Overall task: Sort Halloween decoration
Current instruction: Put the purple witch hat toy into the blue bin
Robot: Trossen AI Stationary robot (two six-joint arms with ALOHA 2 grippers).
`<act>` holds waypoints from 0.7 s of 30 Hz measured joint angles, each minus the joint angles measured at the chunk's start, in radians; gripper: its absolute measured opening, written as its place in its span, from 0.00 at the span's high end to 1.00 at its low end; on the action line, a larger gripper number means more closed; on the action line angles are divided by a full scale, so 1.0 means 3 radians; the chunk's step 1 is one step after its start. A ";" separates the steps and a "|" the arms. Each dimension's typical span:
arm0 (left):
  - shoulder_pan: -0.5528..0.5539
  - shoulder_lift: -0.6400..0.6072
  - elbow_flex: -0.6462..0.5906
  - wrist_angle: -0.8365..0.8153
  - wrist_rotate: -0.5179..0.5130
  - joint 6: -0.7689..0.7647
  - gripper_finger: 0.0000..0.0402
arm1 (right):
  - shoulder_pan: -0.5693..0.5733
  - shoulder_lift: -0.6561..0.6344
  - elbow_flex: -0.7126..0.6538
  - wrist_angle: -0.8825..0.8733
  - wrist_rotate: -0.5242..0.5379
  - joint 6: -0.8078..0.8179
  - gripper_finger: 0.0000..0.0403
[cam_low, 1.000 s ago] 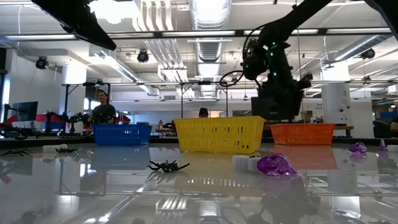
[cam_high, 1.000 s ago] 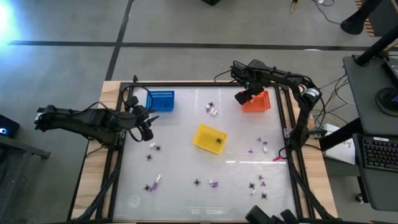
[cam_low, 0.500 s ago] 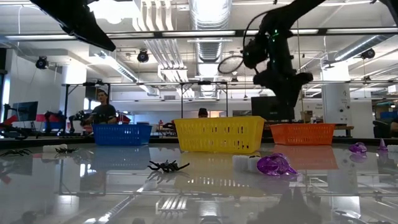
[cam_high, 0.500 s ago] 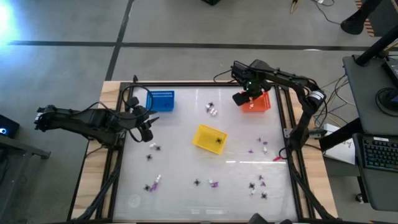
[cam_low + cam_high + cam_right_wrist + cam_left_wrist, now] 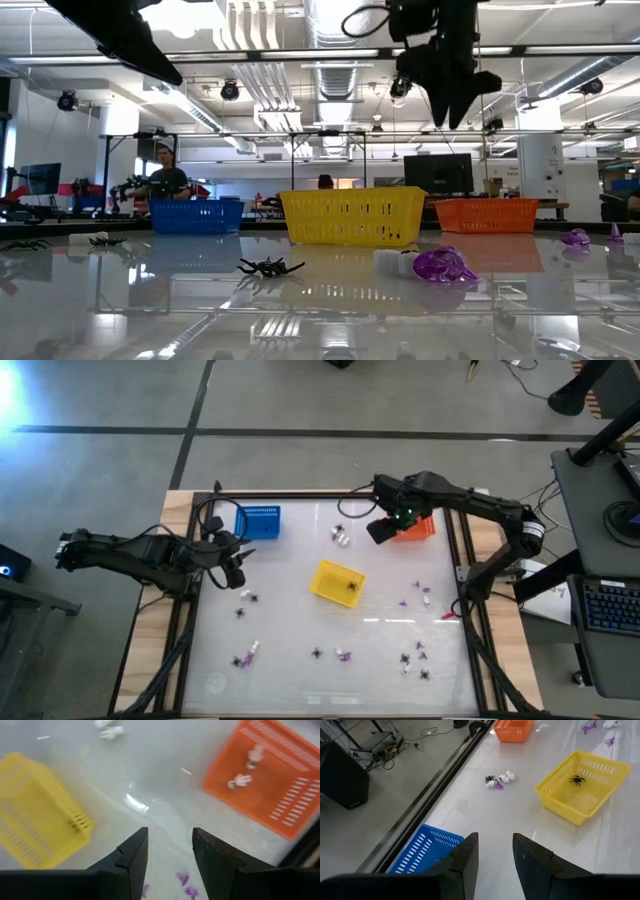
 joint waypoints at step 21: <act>0.0000 -0.0106 0.0000 -0.0039 0.0350 0.0072 0.74 | 0.1264 0.0226 -0.0025 0.0528 -0.0671 0.0607 0.67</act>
